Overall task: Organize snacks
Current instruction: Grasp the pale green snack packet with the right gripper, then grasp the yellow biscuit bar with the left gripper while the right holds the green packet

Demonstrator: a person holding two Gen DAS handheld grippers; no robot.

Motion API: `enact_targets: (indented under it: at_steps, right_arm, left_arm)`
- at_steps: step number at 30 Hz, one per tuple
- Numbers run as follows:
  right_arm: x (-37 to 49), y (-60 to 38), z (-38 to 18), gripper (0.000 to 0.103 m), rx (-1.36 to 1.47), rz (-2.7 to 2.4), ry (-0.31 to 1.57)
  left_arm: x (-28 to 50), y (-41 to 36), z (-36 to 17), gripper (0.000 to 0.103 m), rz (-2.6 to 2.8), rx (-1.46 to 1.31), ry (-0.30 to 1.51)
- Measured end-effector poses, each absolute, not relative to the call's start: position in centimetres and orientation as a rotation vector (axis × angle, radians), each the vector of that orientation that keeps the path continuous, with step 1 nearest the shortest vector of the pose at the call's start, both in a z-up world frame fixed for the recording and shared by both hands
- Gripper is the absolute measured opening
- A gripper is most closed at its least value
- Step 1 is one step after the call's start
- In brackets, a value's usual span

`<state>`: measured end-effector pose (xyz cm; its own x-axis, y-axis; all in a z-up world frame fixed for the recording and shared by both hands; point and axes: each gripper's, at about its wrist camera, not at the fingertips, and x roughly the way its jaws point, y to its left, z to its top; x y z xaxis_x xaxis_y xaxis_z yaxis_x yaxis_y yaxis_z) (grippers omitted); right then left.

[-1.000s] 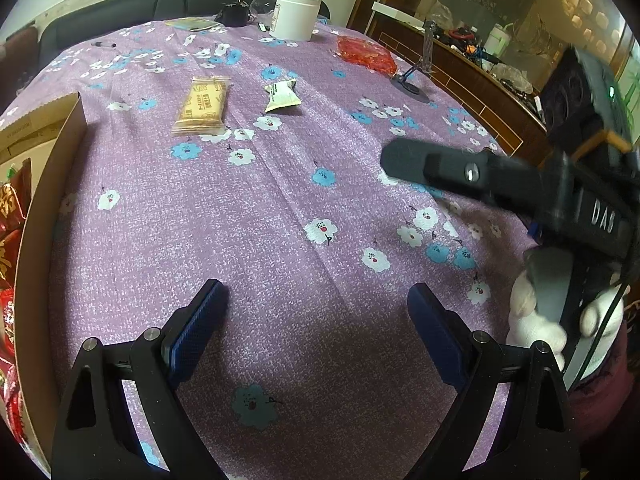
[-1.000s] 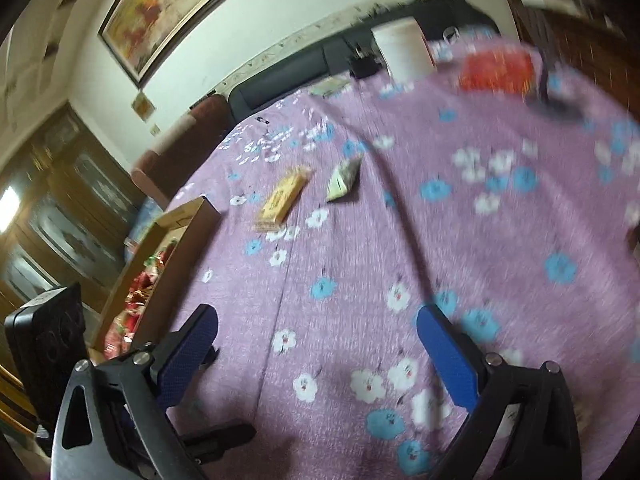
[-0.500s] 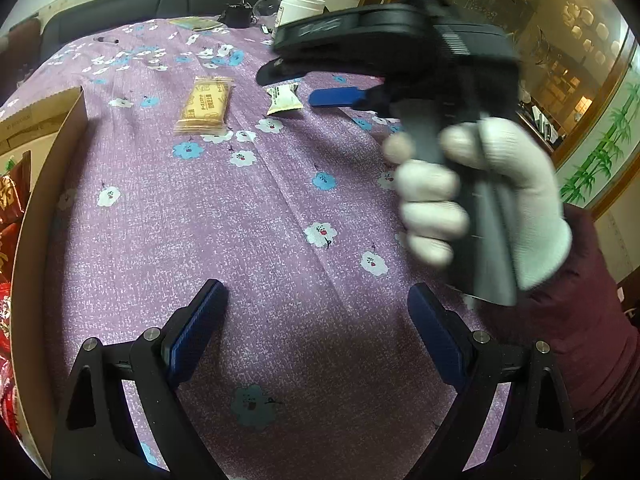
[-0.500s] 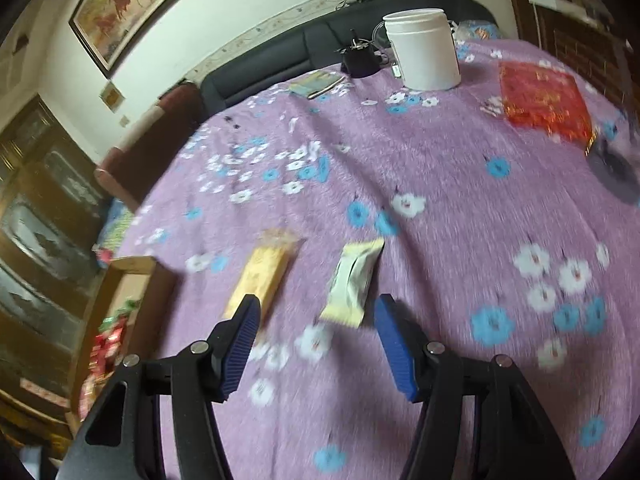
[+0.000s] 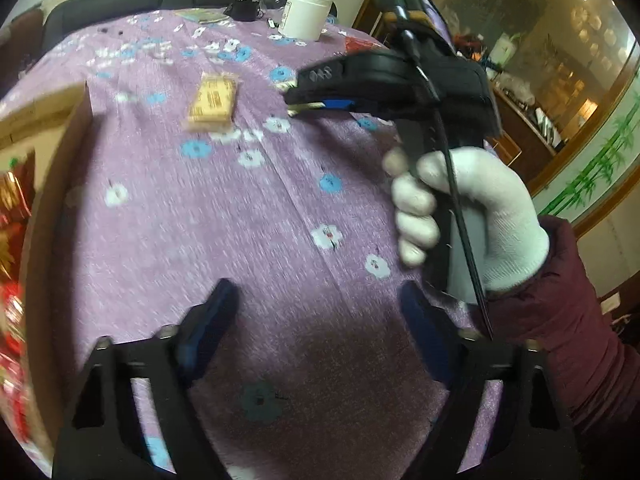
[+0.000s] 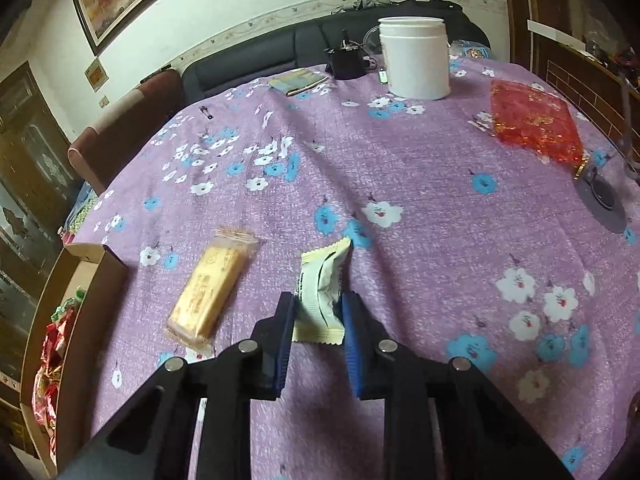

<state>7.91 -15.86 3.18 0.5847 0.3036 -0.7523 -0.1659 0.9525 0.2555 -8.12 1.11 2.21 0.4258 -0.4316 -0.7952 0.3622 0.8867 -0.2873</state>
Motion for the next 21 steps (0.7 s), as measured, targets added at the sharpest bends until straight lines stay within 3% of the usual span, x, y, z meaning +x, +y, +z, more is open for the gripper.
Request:
enact_targets:
  at_steps: [6,10,12,21]
  right_arm:
    - [7.2,-17.2,3.0,0.026,0.244,0.297,0.973]
    - [6.9,-17.7,3.0,0.026,0.28,0.304,0.988]
    - [7.0,-17.9,3.0,0.026,0.286,0.307,0.992]
    - [7.2,-17.8,3.0,0.027,0.278,0.311,0.986]
  left_arm:
    - [-2.4,1.9,6.1,0.079,-0.433,-0.063,0.953]
    - [3.8,2.6,4.7,0.077,-0.366,-0.076,1.022]
    - [6.0,2.8,3.8,0.07,-0.317,-0.06,1.039]
    - [9.9,1.0,1.2,0.07,-0.293,0.013,1.089]
